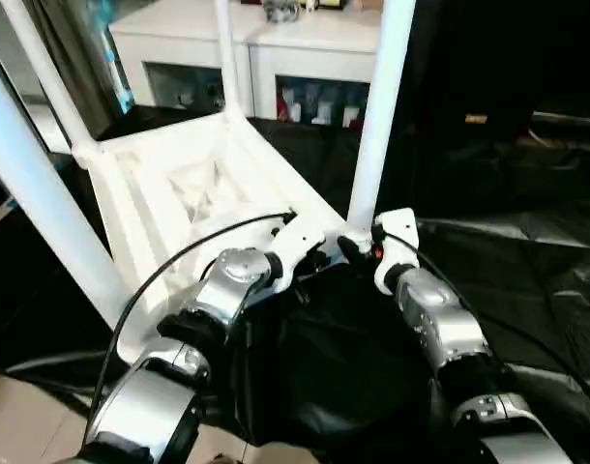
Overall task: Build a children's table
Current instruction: Rotate leg to tighten
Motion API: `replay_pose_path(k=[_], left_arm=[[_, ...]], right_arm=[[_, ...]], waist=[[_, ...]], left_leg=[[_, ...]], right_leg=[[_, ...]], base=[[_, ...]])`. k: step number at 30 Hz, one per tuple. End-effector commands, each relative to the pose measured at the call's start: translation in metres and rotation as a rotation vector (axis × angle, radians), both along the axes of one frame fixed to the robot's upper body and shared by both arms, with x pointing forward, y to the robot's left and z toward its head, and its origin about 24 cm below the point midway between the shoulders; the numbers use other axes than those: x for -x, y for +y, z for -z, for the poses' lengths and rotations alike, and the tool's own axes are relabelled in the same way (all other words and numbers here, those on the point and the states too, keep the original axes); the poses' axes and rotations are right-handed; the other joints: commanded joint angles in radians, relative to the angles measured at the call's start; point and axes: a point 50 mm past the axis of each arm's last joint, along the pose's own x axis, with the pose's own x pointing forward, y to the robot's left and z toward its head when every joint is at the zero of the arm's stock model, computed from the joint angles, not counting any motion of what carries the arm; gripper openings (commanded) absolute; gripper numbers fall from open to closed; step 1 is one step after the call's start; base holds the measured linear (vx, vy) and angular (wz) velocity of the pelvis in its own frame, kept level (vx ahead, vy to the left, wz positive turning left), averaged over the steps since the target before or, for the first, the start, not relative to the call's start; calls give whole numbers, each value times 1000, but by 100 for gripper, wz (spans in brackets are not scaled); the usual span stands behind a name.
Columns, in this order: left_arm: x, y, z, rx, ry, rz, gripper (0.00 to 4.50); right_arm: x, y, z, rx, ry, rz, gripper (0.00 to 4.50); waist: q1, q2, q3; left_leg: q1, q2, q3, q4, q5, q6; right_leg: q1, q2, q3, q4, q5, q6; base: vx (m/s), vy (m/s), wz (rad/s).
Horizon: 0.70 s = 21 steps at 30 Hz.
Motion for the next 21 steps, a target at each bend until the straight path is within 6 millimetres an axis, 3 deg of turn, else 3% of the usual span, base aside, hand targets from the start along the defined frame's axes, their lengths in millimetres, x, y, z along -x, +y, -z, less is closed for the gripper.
replay_pose_path(k=[1,6,9,12,16,21], left_arm=[[9,-33,-6,66,-20,118,0],[18,-13,-5,83,15,271,0],[22,-2,-5,88,38,337,0],[24,10,-6,71,54,395,0],[28,22,-9,70,88,471,0],[31,38,-12,56,121,527,0]], right_arm=[[4,41,-9,-43,-38,-200,371],[10,9,-14,32,-80,-394,395],[15,-9,-15,74,-75,-476,395],[23,-26,-20,99,-68,-576,395],[28,-39,-26,120,-53,-651,395],[39,-52,-28,131,-4,-740,395]], waist=[[1,-11,-55],[8,-16,-58],[19,-15,-61],[42,-12,-65],[47,-12,-67],[52,-12,-65]], left_leg=[[24,19,-20,-80,-418,-8],[18,21,-16,-75,-368,20],[22,23,-8,-67,-311,48],[19,30,-6,-63,-237,66],[16,30,-6,-61,-216,74],[20,32,-4,-62,-231,77]], right_leg=[[26,-31,23,-83,-380,-163],[35,-34,25,-78,-330,-179],[33,-33,29,-71,-261,-208],[39,-30,27,-53,-168,-234],[43,-29,25,-42,-106,-258],[40,-31,27,-45,-129,-262]], base=[[0,0,0],[0,0,0],[0,0,0],[0,0,0],[0,0,0],[0,0,0]])
